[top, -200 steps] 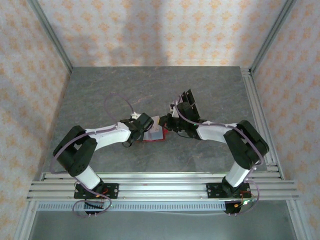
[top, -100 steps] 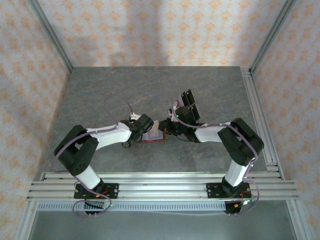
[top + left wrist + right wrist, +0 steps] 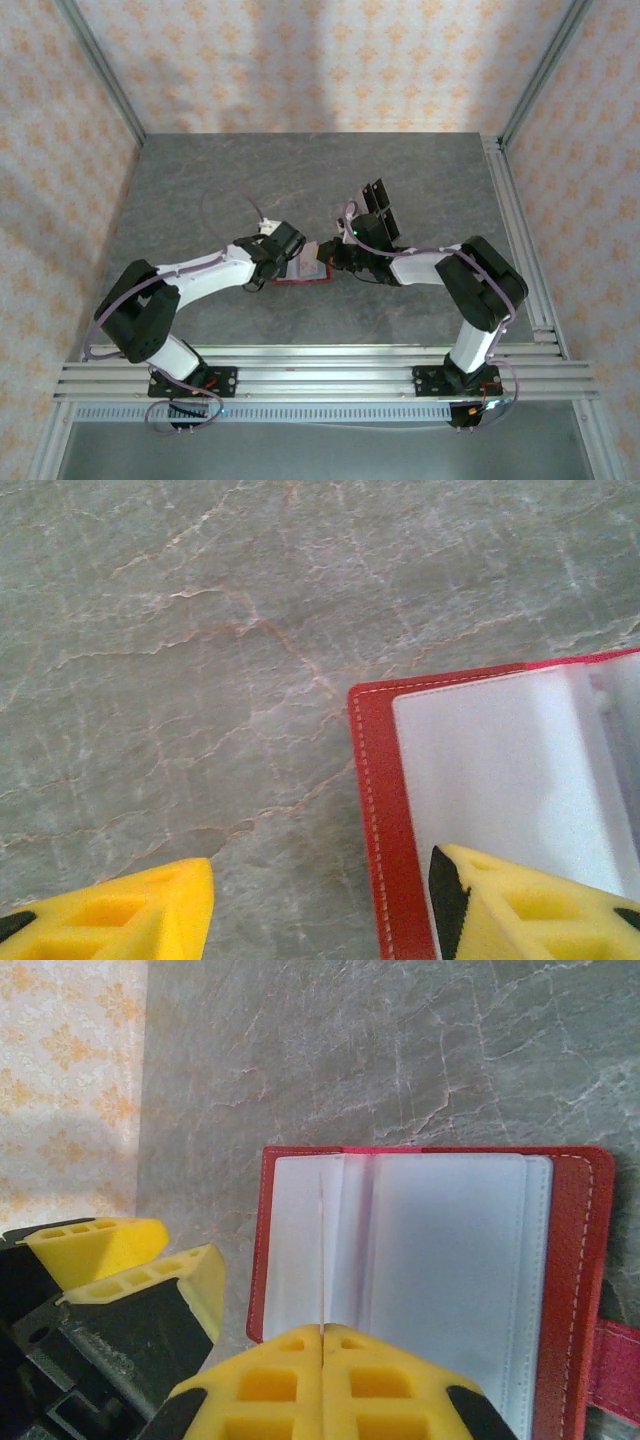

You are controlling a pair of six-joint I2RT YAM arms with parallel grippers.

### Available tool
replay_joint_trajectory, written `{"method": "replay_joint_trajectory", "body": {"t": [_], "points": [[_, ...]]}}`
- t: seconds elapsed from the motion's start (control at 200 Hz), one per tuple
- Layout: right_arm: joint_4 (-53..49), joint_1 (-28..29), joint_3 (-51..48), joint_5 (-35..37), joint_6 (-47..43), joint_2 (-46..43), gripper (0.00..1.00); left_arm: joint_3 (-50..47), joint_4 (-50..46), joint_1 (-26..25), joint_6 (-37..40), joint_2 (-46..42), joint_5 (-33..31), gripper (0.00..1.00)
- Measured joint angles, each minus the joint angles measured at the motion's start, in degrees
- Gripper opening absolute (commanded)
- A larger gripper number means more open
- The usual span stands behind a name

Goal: Put the credit cards into the card holder

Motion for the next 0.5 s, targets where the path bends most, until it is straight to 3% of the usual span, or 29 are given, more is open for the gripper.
{"method": "replay_joint_trajectory", "body": {"t": [0.5], "points": [[0.0,-0.5,0.0,-0.1,0.0,0.5,0.0,0.3,2.1,-0.1,-0.1,7.1,-0.2,0.59]]}}
